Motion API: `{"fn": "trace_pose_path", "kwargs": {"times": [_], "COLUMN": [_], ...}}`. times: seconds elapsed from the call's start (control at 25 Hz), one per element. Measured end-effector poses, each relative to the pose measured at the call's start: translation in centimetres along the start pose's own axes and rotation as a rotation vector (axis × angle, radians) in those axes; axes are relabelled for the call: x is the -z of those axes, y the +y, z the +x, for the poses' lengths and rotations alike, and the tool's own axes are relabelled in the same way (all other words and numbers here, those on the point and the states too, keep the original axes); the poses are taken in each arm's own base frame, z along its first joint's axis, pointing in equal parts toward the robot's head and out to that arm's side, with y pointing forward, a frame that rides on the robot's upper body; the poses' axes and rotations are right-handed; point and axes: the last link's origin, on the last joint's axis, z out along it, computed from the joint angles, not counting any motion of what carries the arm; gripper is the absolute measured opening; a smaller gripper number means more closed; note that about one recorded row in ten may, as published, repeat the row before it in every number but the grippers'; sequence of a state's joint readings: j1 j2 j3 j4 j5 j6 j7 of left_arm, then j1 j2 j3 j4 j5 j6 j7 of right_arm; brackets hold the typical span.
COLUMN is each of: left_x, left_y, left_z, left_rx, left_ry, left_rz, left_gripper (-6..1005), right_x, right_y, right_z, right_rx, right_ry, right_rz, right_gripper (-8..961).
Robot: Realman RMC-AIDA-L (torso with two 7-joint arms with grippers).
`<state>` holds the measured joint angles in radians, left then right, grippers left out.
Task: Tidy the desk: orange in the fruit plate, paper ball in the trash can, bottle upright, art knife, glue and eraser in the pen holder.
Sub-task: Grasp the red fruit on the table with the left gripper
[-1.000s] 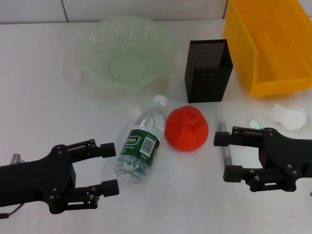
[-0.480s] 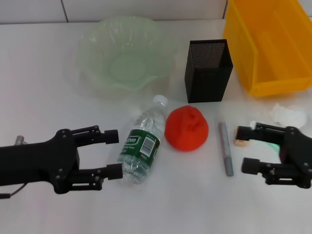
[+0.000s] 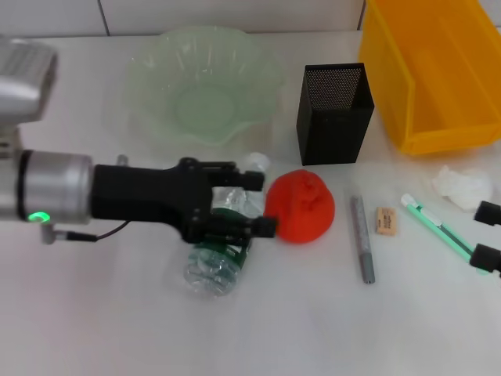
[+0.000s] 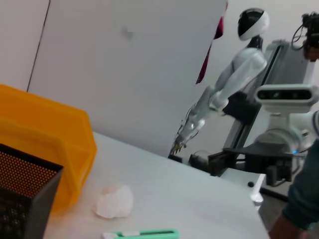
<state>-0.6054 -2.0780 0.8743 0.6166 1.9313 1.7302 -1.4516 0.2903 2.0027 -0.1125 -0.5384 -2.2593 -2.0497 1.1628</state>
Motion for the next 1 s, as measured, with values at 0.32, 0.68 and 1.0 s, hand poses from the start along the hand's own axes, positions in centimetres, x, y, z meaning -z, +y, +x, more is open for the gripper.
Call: {"fn": "trace_pose_path", "kwargs": {"times": [0.32, 0.68, 1.0], "left_x": [-5.0, -6.6, -9.0], "left_y": [-2.5, -3.3, -3.9], "left_z": [1.2, 0.8, -1.6], "left_rx": [-0.063, -0.163, -0.274], "left_ry": [-0.071, -0.075, -0.201], "left_rz": [0.060, 0.138, 0.267], "left_gripper": [768, 761, 755], "right_x": [1.5, 1.8, 1.5], "right_y": [0.0, 0.4, 0.3], "right_z": [1.4, 1.9, 1.8], "right_rx": [-0.028, -0.027, -0.025], "right_ry": [-0.013, -0.043, -0.055], "right_rz": [0.127, 0.156, 0.151], "right_gripper": [796, 795, 795]}}
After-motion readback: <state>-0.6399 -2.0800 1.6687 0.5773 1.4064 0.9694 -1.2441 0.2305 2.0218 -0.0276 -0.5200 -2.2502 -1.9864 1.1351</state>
